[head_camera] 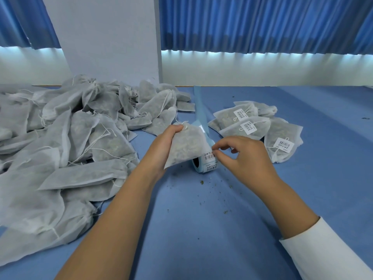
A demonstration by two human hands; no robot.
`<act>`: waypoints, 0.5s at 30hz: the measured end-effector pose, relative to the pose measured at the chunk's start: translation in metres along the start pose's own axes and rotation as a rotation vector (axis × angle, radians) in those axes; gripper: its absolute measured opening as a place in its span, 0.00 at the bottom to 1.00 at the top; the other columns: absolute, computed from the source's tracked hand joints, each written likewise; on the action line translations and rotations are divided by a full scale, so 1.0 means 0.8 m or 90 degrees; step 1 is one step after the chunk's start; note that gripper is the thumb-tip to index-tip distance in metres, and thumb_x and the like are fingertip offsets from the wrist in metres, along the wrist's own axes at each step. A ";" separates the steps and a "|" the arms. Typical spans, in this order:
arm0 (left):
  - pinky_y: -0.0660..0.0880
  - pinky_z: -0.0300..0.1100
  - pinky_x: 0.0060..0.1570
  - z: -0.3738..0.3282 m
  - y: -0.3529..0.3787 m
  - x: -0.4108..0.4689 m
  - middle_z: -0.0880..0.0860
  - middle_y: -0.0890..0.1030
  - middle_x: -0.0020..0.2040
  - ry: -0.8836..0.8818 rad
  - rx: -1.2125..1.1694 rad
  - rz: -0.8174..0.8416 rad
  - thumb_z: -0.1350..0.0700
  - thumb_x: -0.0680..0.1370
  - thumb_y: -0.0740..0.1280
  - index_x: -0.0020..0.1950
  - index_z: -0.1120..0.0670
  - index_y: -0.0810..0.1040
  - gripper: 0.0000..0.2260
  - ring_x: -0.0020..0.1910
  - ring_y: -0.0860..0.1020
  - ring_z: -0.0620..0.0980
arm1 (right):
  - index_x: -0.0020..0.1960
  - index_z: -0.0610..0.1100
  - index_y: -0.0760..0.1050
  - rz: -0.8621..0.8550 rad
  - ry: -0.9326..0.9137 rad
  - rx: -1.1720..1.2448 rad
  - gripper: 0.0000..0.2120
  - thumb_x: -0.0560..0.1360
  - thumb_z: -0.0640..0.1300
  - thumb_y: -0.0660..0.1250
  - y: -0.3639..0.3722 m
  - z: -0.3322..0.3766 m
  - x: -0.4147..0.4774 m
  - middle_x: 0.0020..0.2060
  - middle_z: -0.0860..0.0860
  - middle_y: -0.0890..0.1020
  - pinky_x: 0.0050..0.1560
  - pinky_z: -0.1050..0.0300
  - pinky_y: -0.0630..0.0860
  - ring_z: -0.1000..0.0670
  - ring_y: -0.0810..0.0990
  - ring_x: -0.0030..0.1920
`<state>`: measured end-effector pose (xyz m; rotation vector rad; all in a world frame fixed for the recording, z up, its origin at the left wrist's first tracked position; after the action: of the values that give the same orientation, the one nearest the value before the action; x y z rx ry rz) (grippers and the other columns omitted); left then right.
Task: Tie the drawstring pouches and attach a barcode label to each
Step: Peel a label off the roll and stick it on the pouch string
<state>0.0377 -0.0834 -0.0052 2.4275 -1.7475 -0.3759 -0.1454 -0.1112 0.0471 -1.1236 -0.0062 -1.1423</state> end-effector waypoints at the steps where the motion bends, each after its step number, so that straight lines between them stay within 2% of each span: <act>1: 0.68 0.56 0.71 0.000 0.000 0.000 0.63 0.81 0.61 0.001 0.004 -0.003 0.48 0.80 0.62 0.65 0.59 0.77 0.19 0.63 0.79 0.59 | 0.45 0.53 0.82 0.002 0.005 0.006 0.03 0.74 0.45 0.71 0.000 0.000 0.000 0.43 0.57 0.82 0.50 0.57 0.76 0.57 0.77 0.47; 4: 0.72 0.56 0.68 0.000 0.000 -0.001 0.61 0.83 0.58 0.005 0.037 -0.010 0.47 0.79 0.63 0.63 0.58 0.80 0.19 0.60 0.81 0.58 | 0.42 0.53 0.78 0.013 0.012 0.051 0.05 0.73 0.43 0.70 0.002 0.002 -0.001 0.44 0.57 0.81 0.49 0.65 0.73 0.58 0.76 0.50; 5: 0.76 0.53 0.64 0.000 0.001 -0.001 0.59 0.84 0.56 0.007 0.048 -0.009 0.47 0.79 0.63 0.61 0.57 0.81 0.18 0.57 0.82 0.57 | 0.41 0.53 0.77 0.021 0.023 0.075 0.05 0.73 0.43 0.69 0.003 0.002 -0.001 0.46 0.57 0.82 0.49 0.68 0.72 0.59 0.76 0.52; 7: 0.82 0.42 0.45 0.000 0.000 0.000 0.54 0.87 0.48 0.015 0.060 -0.012 0.47 0.79 0.64 0.53 0.55 0.83 0.14 0.47 0.85 0.50 | 0.40 0.54 0.75 0.040 0.052 0.125 0.07 0.72 0.42 0.67 0.004 0.001 -0.002 0.48 0.57 0.83 0.50 0.70 0.73 0.60 0.77 0.54; 9: 0.77 0.35 0.33 0.001 -0.001 -0.001 0.49 0.86 0.40 0.019 0.063 -0.017 0.48 0.79 0.64 0.47 0.52 0.83 0.11 0.39 0.85 0.45 | 0.39 0.53 0.73 0.050 0.080 0.175 0.08 0.72 0.41 0.66 0.005 -0.001 -0.003 0.49 0.60 0.83 0.52 0.67 0.73 0.63 0.77 0.55; 11: 0.76 0.34 0.31 0.002 0.000 -0.001 0.49 0.86 0.39 0.022 0.061 -0.016 0.48 0.79 0.65 0.45 0.52 0.83 0.10 0.37 0.84 0.44 | 0.39 0.50 0.73 0.052 0.107 0.226 0.06 0.72 0.40 0.65 0.006 -0.004 -0.003 0.50 0.62 0.82 0.50 0.65 0.74 0.64 0.78 0.54; 13: 0.77 0.34 0.31 0.002 0.003 -0.002 0.49 0.86 0.39 0.018 0.061 -0.011 0.49 0.79 0.65 0.45 0.52 0.83 0.10 0.37 0.84 0.44 | 0.39 0.47 0.73 0.048 0.132 0.267 0.06 0.74 0.39 0.64 0.006 -0.008 -0.003 0.51 0.61 0.83 0.47 0.61 0.75 0.61 0.80 0.50; 15: 0.77 0.34 0.32 0.002 0.004 -0.003 0.49 0.86 0.38 0.012 0.062 -0.012 0.49 0.78 0.65 0.45 0.52 0.83 0.10 0.37 0.84 0.44 | 0.40 0.45 0.73 0.038 0.154 0.326 0.08 0.76 0.36 0.63 0.005 -0.012 -0.002 0.51 0.57 0.84 0.54 0.56 0.77 0.62 0.80 0.52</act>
<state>0.0334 -0.0824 -0.0060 2.5070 -1.7758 -0.2747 -0.1480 -0.1168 0.0390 -0.5266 -0.0727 -1.1340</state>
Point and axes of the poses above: each hand's wrist, its own x-axis towards the middle knuckle, its own y-axis out of the palm, z = x × y, the point moved 8 cm from there along x, towards the middle knuckle
